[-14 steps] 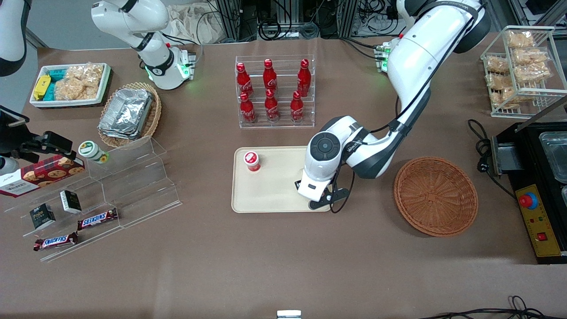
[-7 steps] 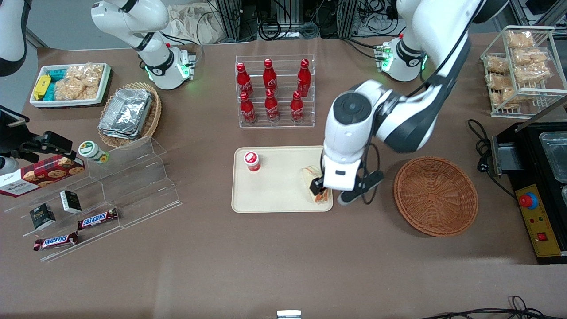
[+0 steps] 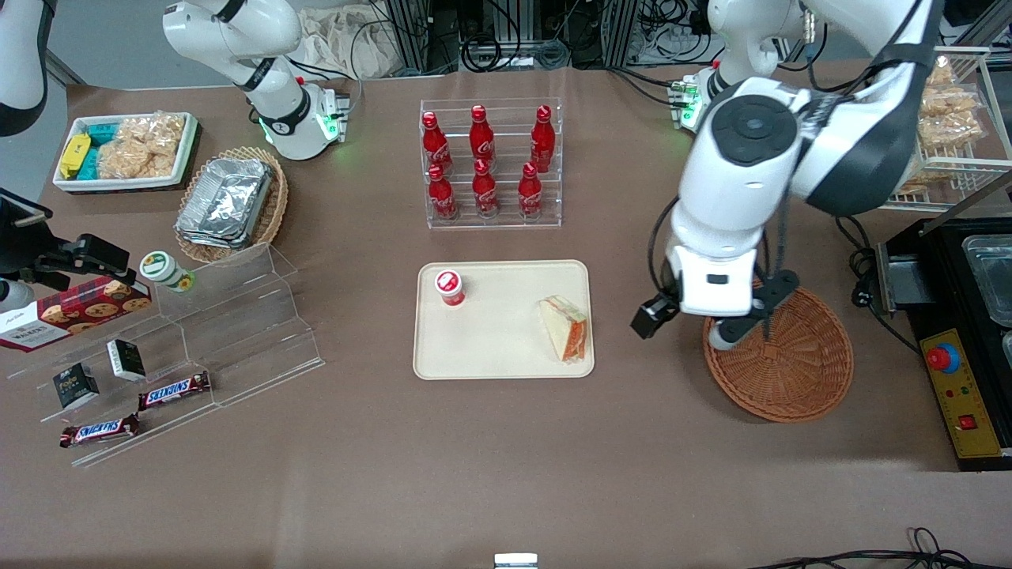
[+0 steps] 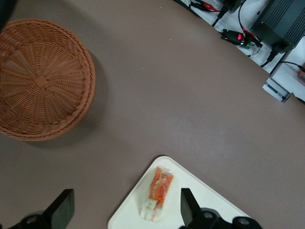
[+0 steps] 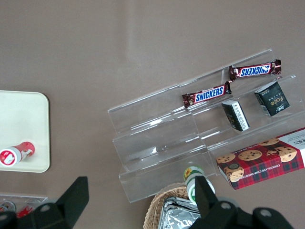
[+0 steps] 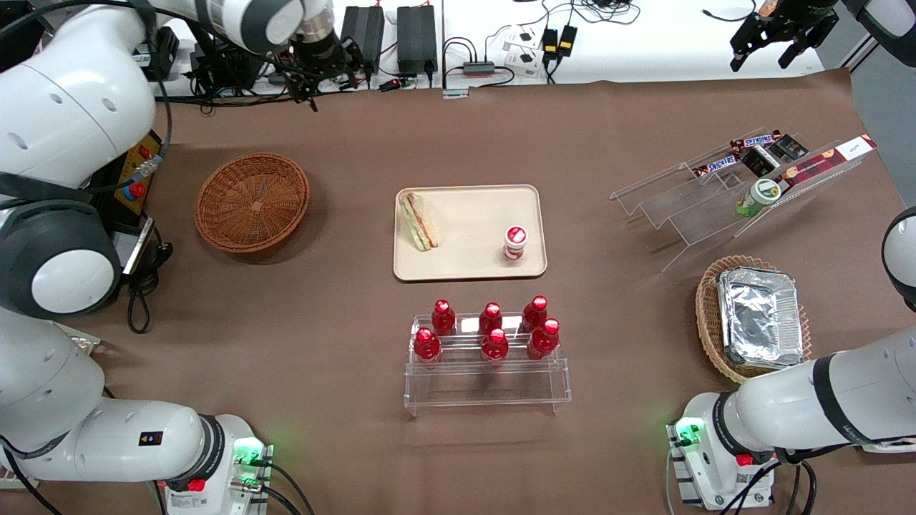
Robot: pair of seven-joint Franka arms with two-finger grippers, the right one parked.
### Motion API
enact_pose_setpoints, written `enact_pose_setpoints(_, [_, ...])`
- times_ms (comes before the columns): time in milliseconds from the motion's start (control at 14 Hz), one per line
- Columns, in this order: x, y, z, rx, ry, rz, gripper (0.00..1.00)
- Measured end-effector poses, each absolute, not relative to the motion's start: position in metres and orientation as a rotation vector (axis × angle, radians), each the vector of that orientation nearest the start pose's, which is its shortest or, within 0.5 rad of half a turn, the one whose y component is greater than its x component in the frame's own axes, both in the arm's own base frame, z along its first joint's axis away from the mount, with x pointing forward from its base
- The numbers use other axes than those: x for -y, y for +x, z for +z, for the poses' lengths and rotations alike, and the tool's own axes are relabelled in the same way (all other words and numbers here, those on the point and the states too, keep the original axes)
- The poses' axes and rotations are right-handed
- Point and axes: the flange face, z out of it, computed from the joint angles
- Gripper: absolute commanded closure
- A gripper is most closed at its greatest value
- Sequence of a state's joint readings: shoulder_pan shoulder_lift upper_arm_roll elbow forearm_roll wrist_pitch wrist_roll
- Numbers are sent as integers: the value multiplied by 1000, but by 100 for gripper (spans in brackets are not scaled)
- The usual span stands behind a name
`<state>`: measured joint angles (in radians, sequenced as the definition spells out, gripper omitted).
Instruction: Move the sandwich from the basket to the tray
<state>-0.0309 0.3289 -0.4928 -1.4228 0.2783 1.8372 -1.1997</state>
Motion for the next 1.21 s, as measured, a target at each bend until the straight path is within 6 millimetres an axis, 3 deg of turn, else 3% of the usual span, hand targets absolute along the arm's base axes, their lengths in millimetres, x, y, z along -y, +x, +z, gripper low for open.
enact_pose_setpoints(714, [98,610,598,517,-3102,-101,0])
enact_pose_setpoints(1214, [21,576,613,253,-3139,-80,0])
